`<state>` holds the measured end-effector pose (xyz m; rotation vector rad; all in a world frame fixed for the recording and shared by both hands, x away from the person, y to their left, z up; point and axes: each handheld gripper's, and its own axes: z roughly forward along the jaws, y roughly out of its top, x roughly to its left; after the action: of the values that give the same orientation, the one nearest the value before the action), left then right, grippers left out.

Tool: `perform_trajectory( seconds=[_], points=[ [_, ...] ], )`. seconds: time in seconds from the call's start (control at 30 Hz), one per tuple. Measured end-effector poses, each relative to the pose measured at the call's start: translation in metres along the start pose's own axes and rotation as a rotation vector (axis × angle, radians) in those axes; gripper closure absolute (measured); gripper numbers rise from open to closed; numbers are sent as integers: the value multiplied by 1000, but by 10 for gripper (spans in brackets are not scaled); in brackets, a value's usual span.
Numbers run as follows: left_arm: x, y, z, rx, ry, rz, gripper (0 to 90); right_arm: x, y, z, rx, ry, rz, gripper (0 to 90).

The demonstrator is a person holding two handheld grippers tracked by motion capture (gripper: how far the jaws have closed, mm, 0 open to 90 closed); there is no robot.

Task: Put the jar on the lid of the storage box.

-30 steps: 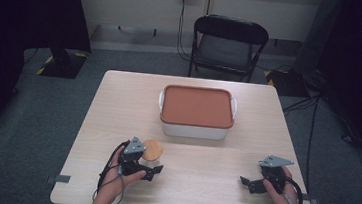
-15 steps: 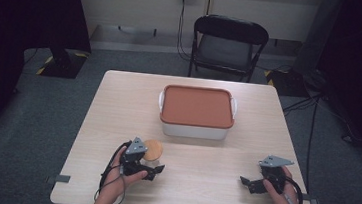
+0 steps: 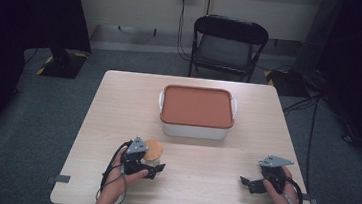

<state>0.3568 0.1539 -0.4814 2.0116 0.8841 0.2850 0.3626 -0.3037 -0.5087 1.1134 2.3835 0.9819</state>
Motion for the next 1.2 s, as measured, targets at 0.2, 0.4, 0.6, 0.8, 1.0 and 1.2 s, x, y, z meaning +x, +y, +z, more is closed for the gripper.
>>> perform_trajectory(
  seconds=[0.2, 0.4, 0.6, 0.8, 1.0, 1.2],
  points=[
    [0, -1, 1, -9, -7, 5, 192, 0, 0, 0, 0, 0, 0, 0],
    [0, 0, 2, -16, -11, 11, 212, 0, 0, 0, 0, 0, 0, 0],
    [0, 0, 2, -22, -11, 18, 225, 0, 0, 0, 0, 0, 0, 0],
    [0, 0, 2, -25, -3, 26, 234, 0, 0, 0, 0, 0, 0, 0],
    [-1, 0, 2, -30, 7, 35, 238, 0, 0, 0, 0, 0, 0, 0],
    [0, -1, 1, -38, 20, 44, 244, 0, 0, 0, 0, 0, 0, 0]
  ],
)
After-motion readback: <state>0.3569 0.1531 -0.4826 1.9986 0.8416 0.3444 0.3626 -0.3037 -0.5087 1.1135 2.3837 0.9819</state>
